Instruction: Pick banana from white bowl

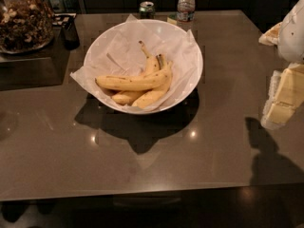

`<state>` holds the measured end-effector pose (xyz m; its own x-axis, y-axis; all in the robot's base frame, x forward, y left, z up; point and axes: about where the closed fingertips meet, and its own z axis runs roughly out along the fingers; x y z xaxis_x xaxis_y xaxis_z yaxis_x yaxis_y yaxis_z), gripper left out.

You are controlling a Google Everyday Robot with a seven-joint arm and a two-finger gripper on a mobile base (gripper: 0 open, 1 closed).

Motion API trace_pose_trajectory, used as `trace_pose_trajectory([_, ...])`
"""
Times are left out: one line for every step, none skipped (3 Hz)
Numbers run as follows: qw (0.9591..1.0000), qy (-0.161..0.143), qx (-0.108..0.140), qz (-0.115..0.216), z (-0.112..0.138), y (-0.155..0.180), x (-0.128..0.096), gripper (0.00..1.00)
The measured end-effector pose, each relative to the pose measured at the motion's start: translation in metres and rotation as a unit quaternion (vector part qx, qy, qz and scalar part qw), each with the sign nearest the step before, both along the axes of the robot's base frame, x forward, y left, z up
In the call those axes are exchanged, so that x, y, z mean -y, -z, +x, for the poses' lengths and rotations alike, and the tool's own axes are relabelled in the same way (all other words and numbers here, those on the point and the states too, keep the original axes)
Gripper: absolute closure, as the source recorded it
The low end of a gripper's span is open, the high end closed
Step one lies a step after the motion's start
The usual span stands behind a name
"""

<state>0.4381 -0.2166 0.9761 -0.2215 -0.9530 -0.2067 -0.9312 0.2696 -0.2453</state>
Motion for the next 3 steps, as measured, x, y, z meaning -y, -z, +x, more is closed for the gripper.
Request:
trace_pose_trajectory([0.9998, -0.008, 0.010, 0.014, 0.0157, -0.0069, -0.0278, 0.00])
trace_pose_trajectory([0.9998, -0.008, 0.011, 0.015, 0.0162, -0.0074, -0.0291, 0.00])
trace_pose_trajectory([0.9994, -0.016, 0.012, 0.028, 0.0183, -0.0064, -0.0371, 0.00])
